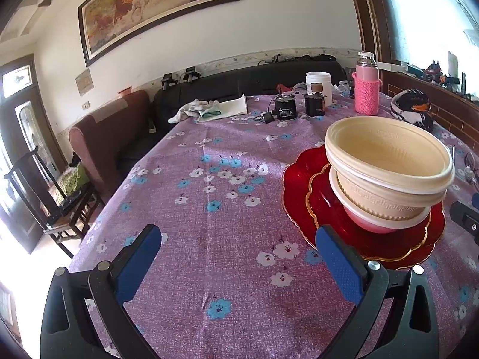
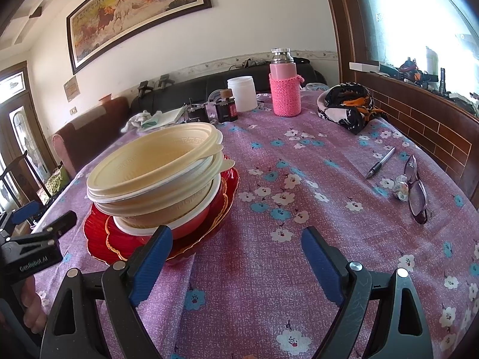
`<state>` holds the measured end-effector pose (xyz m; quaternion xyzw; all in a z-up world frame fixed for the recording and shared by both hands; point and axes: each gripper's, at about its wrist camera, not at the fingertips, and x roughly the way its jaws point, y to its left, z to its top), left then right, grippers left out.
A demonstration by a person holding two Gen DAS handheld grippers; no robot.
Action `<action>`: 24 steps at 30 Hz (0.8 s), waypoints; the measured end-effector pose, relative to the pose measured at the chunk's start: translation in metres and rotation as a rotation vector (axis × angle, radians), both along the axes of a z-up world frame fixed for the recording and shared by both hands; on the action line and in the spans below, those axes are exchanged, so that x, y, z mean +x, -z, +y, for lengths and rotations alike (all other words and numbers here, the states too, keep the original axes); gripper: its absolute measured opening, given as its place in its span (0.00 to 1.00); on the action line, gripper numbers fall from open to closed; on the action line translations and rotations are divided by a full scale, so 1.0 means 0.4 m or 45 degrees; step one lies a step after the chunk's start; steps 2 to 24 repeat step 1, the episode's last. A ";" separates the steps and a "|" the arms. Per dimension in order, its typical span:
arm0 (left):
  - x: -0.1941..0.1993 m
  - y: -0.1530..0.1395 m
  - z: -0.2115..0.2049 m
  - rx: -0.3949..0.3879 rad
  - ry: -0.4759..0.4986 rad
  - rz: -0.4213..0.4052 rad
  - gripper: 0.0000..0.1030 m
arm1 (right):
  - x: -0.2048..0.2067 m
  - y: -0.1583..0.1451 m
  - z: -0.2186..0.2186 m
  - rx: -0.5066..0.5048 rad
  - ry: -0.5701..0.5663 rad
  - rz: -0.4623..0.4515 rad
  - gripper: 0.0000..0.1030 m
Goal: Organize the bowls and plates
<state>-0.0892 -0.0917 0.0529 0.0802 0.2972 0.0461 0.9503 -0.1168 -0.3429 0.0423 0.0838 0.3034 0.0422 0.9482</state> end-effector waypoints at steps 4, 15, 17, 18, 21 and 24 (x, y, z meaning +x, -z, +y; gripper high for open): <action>0.005 0.000 0.008 -0.030 0.014 0.017 1.00 | 0.000 0.000 0.000 0.000 0.002 0.001 0.88; 0.005 0.000 0.008 -0.030 0.014 0.017 1.00 | 0.000 0.000 0.000 0.000 0.002 0.001 0.88; 0.005 0.000 0.008 -0.030 0.014 0.017 1.00 | 0.000 0.000 0.000 0.000 0.002 0.001 0.88; 0.005 0.000 0.008 -0.030 0.014 0.017 1.00 | 0.000 0.000 0.000 0.000 0.002 0.001 0.88; 0.005 0.000 0.008 -0.030 0.014 0.017 1.00 | 0.000 0.000 0.000 0.000 0.002 0.001 0.88; 0.005 0.000 0.008 -0.030 0.014 0.017 1.00 | 0.000 0.000 0.000 0.000 0.002 0.001 0.88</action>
